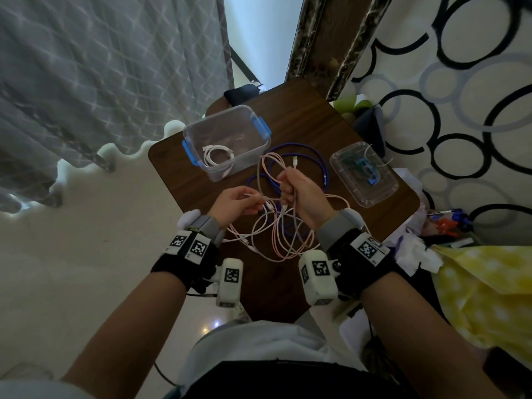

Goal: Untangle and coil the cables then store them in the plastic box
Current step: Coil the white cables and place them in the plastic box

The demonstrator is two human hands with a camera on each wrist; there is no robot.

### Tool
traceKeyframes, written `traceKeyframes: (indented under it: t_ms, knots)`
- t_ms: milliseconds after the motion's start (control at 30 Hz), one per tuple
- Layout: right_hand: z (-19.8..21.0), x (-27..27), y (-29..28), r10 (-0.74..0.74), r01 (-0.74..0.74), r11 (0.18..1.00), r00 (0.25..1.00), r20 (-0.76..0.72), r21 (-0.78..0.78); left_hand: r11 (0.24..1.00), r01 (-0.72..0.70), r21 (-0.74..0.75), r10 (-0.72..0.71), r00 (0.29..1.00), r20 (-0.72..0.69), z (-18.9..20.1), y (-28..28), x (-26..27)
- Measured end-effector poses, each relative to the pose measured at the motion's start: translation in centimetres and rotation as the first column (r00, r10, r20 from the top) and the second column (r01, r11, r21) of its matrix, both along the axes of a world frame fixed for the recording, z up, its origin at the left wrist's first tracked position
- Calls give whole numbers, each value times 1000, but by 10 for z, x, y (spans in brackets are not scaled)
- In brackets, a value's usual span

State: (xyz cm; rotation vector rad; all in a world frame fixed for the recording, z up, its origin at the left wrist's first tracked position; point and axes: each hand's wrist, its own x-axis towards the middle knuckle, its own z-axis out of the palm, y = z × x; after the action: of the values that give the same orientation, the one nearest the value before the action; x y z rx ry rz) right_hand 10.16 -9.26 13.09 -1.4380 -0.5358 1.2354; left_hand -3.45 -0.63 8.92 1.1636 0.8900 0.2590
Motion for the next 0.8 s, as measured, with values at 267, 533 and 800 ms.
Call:
traceKeyframes:
  t_ms: [267,533,800]
  knots:
    - [7,10,0,-56,37,993,983,173,111,993,86,81,-72,984,-160,9,-6,5]
    - [17,29,-13,52,-68,990,990,130,121,830,-39,557,177,964,-197,11,19,1]
    - [34,29,-18,70,-103,980,979,191,169,860,42,508,-43,999,-10,15,11,-3]
